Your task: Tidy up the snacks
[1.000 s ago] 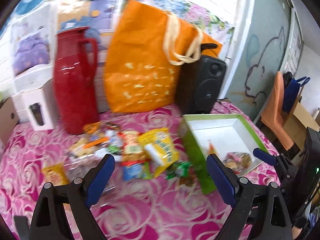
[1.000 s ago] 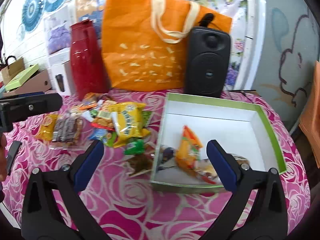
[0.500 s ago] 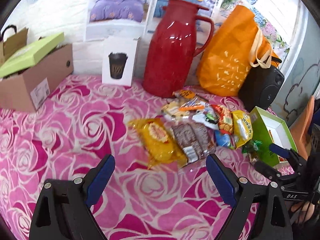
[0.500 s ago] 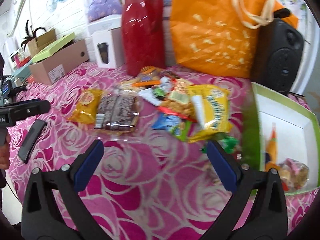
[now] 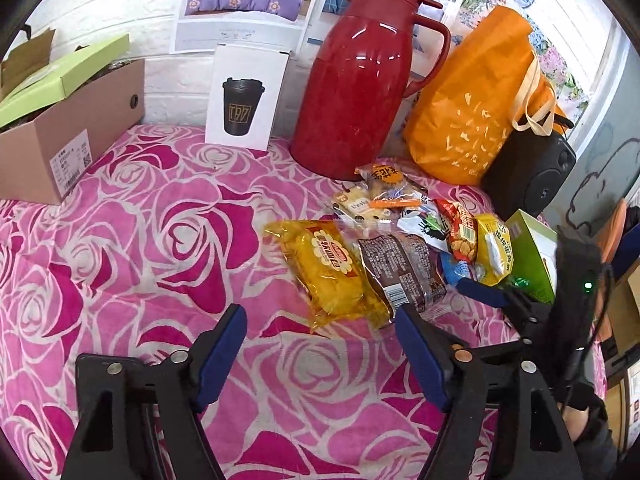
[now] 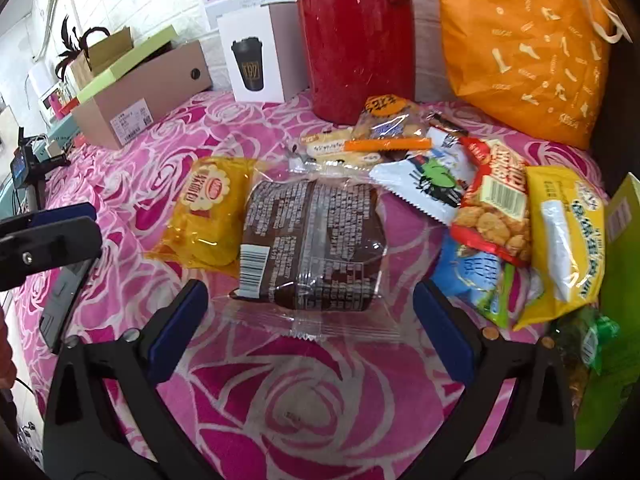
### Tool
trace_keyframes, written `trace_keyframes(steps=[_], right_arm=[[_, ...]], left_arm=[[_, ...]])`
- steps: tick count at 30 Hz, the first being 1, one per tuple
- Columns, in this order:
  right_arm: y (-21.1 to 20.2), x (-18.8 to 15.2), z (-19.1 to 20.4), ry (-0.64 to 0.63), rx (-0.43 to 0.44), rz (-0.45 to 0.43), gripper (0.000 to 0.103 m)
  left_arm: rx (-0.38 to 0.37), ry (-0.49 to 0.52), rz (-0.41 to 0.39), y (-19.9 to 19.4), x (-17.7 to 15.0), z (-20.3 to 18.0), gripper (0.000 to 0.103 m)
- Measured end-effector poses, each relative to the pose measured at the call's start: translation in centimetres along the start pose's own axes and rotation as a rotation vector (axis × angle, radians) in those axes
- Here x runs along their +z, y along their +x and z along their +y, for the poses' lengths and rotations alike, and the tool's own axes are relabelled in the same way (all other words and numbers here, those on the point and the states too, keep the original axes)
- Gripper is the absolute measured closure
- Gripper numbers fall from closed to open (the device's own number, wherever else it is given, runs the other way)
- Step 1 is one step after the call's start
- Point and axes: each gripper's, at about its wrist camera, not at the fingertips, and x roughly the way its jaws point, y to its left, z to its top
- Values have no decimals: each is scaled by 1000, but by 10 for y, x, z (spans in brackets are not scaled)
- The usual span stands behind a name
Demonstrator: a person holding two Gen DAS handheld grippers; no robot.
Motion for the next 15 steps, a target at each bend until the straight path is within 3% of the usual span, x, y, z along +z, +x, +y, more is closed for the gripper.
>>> trace_keyframes(steps=[1, 2, 3, 5, 6, 7, 11, 13, 14, 15], right_arm=[[4, 0, 0, -5, -9, 12, 2], [6, -2, -2, 3, -18, 24, 17], [5, -4, -6, 34, 4, 36, 22], [0, -7, -13, 65, 22, 48, 29], [-5, -9, -14, 49, 5, 56, 76], [-9, -11, -15, 27, -7, 60, 92], [-30, -27, -29, 33, -9, 64, 92], [-36, -32, -34, 30, -7, 64, 74], [-37, -34, -37, 32, -16, 60, 50], [-37, -34, -38, 35, -21, 55, 41]], left_arm=[[-4, 3, 6, 2, 1, -1, 32], [-15, 5, 16, 5, 2, -3, 38], [-31, 9, 27, 8, 2, -5, 42], [-61, 22, 48, 12, 1, -12, 59], [-80, 34, 62, 14, -1, -16, 62], [-100, 47, 77, 16, -2, -21, 64], [-161, 75, 130, 29, -12, -42, 64], [-165, 80, 144, 37, -15, -50, 64], [-162, 78, 152, 42, -14, -54, 64], [-169, 67, 157, 47, -12, -57, 64]])
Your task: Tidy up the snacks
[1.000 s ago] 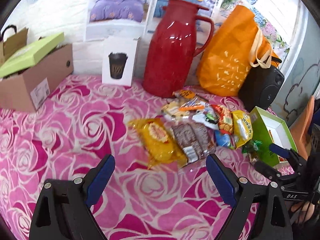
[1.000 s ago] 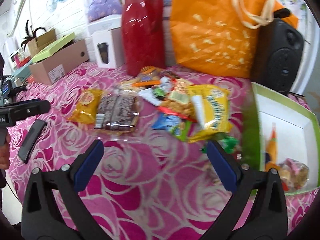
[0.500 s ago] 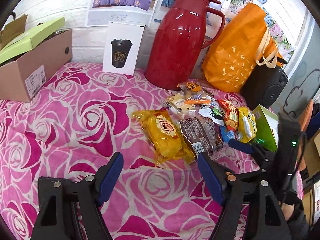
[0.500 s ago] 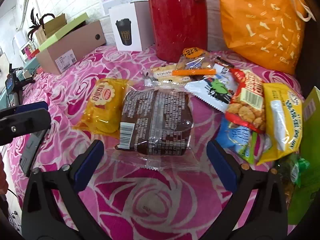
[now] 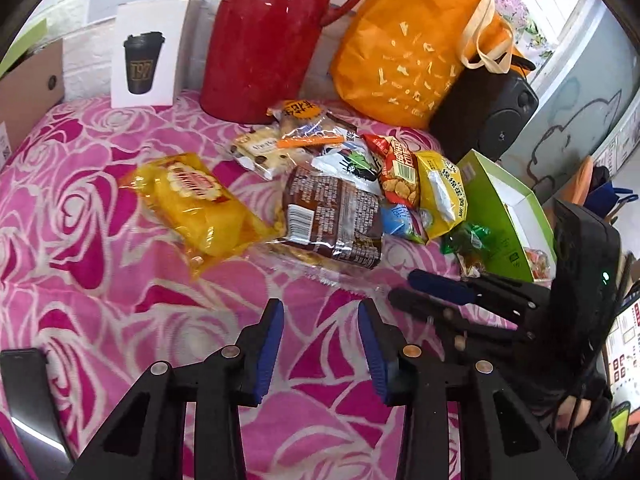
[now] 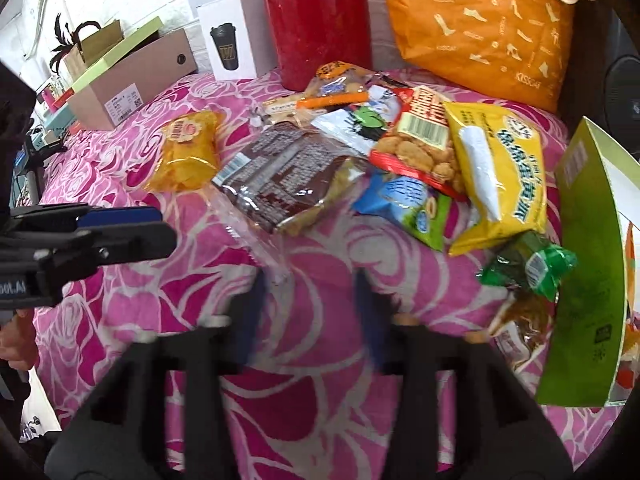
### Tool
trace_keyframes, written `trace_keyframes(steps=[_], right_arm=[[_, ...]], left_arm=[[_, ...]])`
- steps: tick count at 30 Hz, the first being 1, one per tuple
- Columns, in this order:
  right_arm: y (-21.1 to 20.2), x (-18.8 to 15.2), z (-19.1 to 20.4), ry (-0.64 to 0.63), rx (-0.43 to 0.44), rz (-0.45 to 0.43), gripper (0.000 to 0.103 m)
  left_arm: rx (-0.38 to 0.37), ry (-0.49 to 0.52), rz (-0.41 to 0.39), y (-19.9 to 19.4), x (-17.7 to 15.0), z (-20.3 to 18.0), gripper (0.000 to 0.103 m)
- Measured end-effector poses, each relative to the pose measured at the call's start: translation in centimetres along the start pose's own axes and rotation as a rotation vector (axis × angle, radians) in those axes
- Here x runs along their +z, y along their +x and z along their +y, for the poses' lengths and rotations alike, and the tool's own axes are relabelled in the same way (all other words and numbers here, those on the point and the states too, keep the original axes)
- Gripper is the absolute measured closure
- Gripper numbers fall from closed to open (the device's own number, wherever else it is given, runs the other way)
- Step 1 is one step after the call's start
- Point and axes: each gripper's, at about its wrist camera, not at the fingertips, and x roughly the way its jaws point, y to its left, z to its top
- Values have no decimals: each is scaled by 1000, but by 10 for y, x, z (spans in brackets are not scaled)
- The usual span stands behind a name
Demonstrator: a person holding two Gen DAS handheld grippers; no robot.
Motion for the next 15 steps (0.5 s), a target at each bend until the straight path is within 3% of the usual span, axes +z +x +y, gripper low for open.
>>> trace_keyframes(steps=[3, 6, 8, 10, 12, 15], right_arm=[[0, 1, -2, 28, 30, -5, 37], [5, 4, 2, 25, 34, -2, 37], [9, 6, 4, 29, 46, 2, 37], [14, 9, 5, 33, 54, 7, 37], [21, 12, 6, 33, 50, 13, 37], [29, 14, 3, 47, 61, 22, 37]], left_arm=[[-34, -10, -9, 8, 16, -2, 64], [11, 9, -30, 17, 38, -5, 64], [15, 17, -34, 25, 55, -3, 56], [25, 26, -10, 38, 65, 0, 44], [39, 23, 46, 58, 73, 5, 43], [0, 68, 97, 68, 68, 1, 43]])
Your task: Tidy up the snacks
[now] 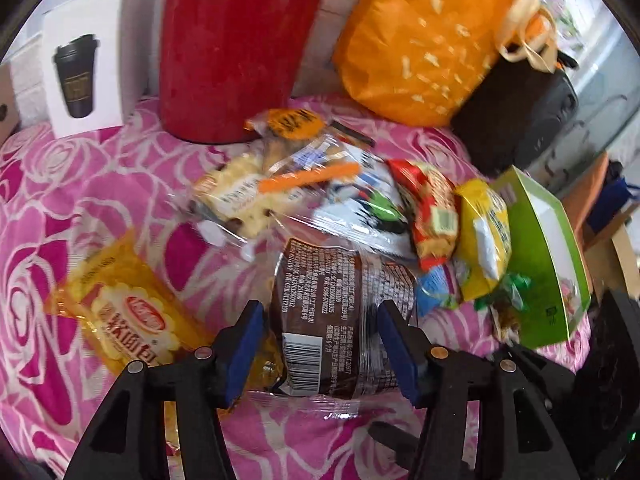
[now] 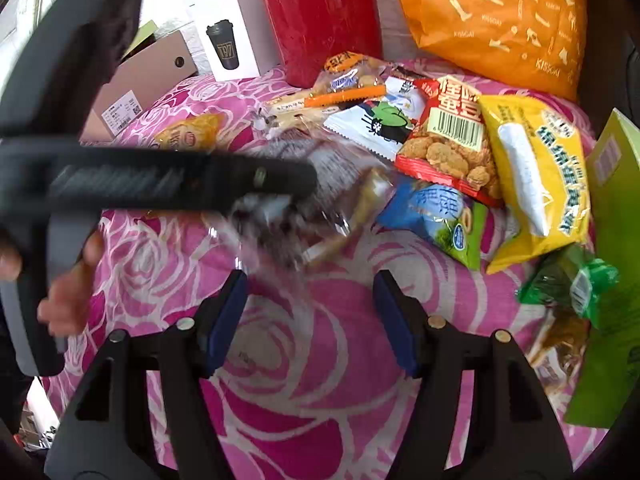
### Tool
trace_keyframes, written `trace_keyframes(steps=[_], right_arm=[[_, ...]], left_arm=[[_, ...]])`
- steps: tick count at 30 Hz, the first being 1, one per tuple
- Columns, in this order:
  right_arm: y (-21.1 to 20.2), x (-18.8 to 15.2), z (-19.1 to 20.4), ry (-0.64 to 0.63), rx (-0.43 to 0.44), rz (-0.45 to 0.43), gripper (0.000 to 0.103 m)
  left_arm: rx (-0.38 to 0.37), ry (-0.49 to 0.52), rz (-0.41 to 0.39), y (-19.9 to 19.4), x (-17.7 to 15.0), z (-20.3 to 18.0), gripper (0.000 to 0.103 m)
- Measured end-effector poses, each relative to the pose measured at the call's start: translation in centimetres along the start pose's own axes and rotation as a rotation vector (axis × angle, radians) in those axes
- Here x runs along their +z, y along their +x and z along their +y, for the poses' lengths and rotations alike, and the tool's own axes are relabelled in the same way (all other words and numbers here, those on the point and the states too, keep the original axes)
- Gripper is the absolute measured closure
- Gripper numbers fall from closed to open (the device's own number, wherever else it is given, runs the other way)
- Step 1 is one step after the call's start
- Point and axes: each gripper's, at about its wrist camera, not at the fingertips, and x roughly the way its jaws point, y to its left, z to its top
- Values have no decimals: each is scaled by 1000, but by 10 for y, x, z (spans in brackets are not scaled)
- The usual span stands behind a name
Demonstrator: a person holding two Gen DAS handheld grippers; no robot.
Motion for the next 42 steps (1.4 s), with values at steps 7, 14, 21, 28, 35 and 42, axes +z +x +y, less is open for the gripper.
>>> trace_keyframes(steps=[7, 14, 21, 28, 35, 42], right_arm=[[6, 6, -1, -4, 22, -11, 47], [-22, -3, 10, -31, 8, -37, 55], [-89, -3, 6, -41, -37, -184, 55], [-142, -10, -24, 12, -100, -299, 55], [-172, -37, -84, 151, -185, -322, 55], [-191, -66, -144, 286, -241, -323, 55]], left_arm=[[-4, 29, 28, 3, -5, -7, 44], [18, 85, 7, -16, -18, -31, 54], [-6, 144, -95, -65, -11, -72, 54], [-53, 253, -173, -85, 7, -138, 54], [-133, 343, -119, -43, 20, -211, 54], [-201, 433, -53, 5, 21, -272, 54]])
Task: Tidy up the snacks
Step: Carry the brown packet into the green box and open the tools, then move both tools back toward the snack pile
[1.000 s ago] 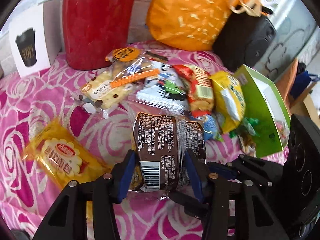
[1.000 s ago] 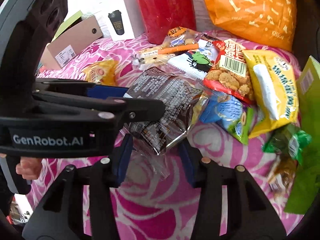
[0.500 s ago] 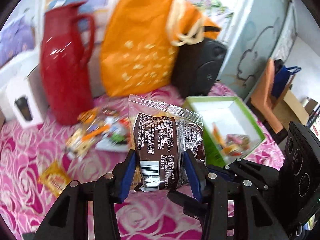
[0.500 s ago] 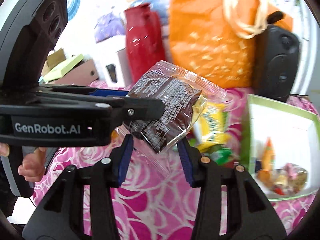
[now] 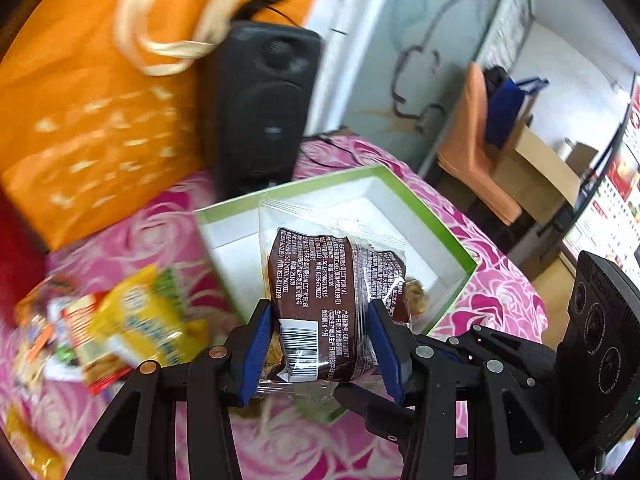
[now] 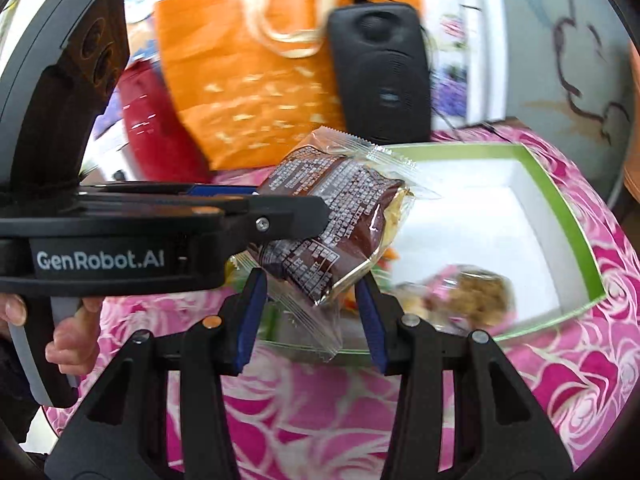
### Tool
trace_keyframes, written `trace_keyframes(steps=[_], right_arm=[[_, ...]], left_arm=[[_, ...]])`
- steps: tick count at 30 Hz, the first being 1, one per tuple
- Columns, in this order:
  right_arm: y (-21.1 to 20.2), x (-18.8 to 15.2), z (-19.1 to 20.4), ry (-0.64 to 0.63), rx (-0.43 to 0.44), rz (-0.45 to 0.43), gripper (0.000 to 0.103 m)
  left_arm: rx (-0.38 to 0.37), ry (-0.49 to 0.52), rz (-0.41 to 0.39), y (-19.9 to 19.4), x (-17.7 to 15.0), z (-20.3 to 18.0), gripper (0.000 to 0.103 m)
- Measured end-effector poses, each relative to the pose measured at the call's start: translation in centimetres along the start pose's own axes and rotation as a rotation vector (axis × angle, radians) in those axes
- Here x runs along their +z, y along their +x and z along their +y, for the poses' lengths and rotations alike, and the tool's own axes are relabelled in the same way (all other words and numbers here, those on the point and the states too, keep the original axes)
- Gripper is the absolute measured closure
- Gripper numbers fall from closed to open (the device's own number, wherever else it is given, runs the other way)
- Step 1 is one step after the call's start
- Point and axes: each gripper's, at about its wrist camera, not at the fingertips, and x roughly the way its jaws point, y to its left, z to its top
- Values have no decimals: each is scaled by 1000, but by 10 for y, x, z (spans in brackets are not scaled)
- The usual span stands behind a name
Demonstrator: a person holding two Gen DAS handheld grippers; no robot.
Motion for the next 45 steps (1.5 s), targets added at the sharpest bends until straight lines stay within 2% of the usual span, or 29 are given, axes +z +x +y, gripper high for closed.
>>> trace_keyframes(steps=[7, 8, 9, 10, 11, 12, 13, 15, 22, 26, 37, 42, 45], right_arm=[[16, -3, -32, 41, -21, 30, 55], [21, -3, -34, 40, -24, 35, 53], [25, -4, -35, 36, -32, 40, 46], [29, -5, -36, 21, -71, 54, 42], [32, -6, -35, 3, -96, 62, 31], [33, -7, -33, -10, -108, 65, 21], [34, -8, -33, -19, -109, 66, 19], [36, -8, -34, -18, -101, 67, 18], [31, -7, -31, -5, -112, 59, 16], [22, -5, -18, -31, -109, 43, 6], [4, -2, 22, -89, -64, 21, 6], [1, -6, 51, -151, -12, 23, 5], [7, -12, 66, -170, 46, 45, 5]], left_arm=[[-7, 28, 59, 45, 13, -14, 54], [3, 27, 65, 50, 14, -14, 53], [18, 26, 68, 55, 14, -13, 52], [36, 22, 71, 56, 13, -11, 43], [57, 20, 72, 57, 12, -11, 31], [86, 21, 67, 57, 10, -10, 25], [106, 23, 57, 56, 9, -8, 19], [133, 17, 37, 51, 7, -2, 19], [149, -34, 23, 37, 3, 13, 19], [146, -41, 6, 25, 0, 12, 19], [182, -81, -59, -29, -18, 19, 19], [261, -181, -88, -71, -43, 49, 19], [318, -287, -104, -93, -77, 78, 19]])
